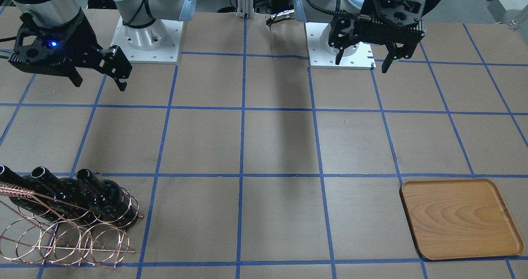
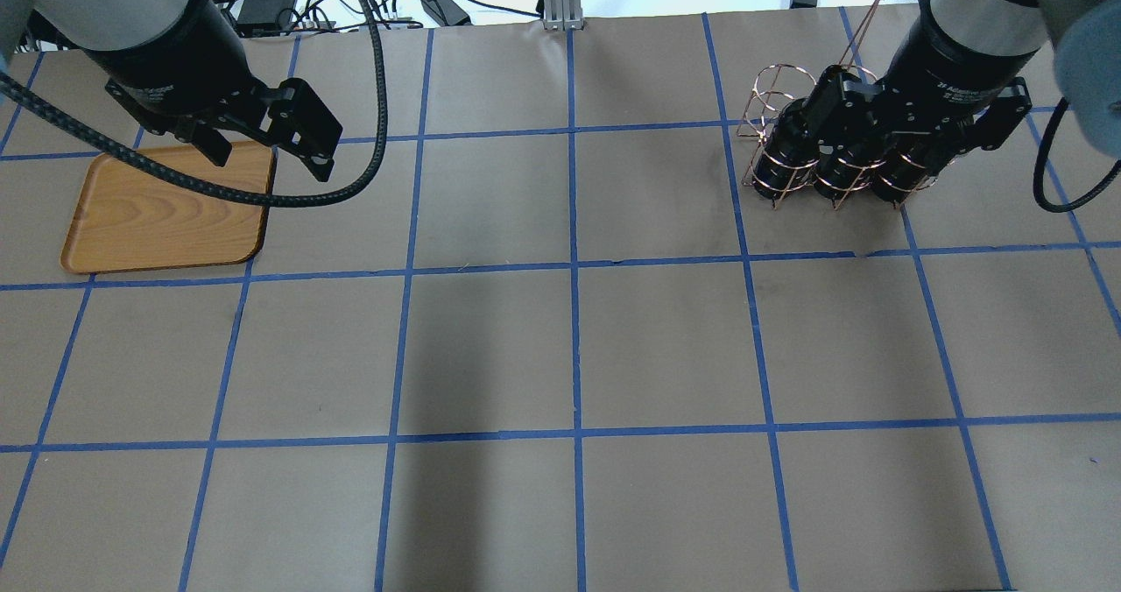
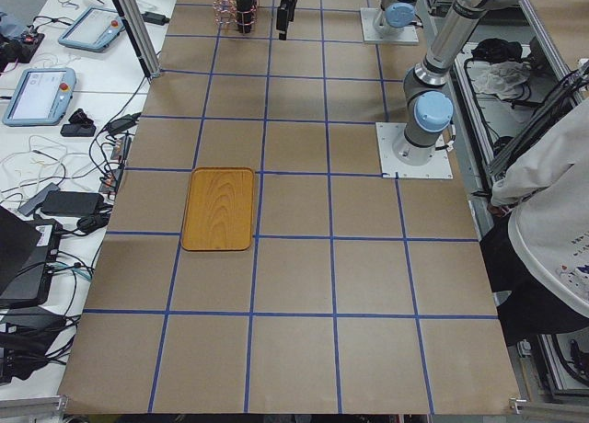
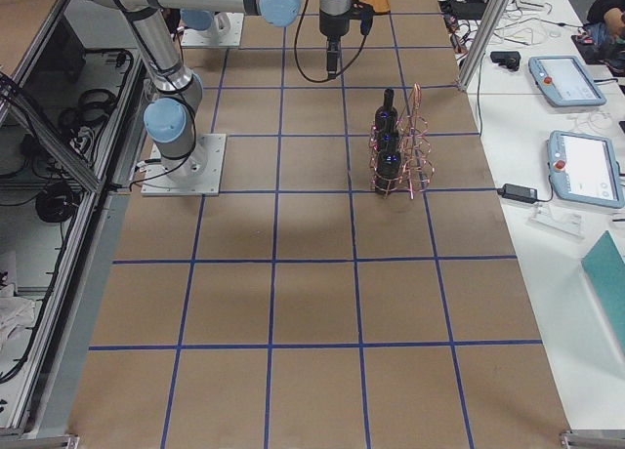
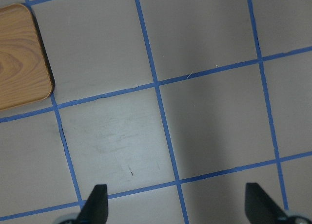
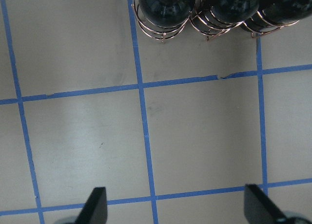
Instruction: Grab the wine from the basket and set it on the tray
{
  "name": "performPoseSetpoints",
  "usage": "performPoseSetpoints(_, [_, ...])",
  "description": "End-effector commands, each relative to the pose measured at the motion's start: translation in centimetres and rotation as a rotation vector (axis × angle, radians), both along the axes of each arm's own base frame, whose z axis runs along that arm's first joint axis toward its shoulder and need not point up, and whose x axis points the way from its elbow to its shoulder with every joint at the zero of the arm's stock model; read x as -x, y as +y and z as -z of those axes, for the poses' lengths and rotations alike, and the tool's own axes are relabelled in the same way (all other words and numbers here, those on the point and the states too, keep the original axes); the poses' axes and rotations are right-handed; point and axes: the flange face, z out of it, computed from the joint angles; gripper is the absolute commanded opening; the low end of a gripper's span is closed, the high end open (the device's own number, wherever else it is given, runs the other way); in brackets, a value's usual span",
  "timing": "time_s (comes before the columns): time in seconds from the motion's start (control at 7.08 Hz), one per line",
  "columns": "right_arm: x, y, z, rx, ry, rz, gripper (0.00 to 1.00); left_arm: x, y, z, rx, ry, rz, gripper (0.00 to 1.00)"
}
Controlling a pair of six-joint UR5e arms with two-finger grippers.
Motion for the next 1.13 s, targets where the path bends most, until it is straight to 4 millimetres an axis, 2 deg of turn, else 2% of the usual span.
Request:
performPoseSetpoints(0.0, [0.0, -0.02, -0.06, 0.002, 0.0, 0.0, 1.0, -0.04, -0.02, 0.01, 0.0, -0.001, -0.001, 1.0])
performPoseSetpoints(0.56, [0.25, -0.12, 0.25, -0.012, 0.0, 0.005, 1.0, 0.04, 0.06, -0.06, 0.001, 0.001, 0.001, 1.0])
performPoseSetpoints(0.99, [0.49, 0.03, -0.45, -0.003, 0.02, 0.01, 1.0, 0.04, 0.06, -0.06, 0.001, 0.001, 0.001, 1.0])
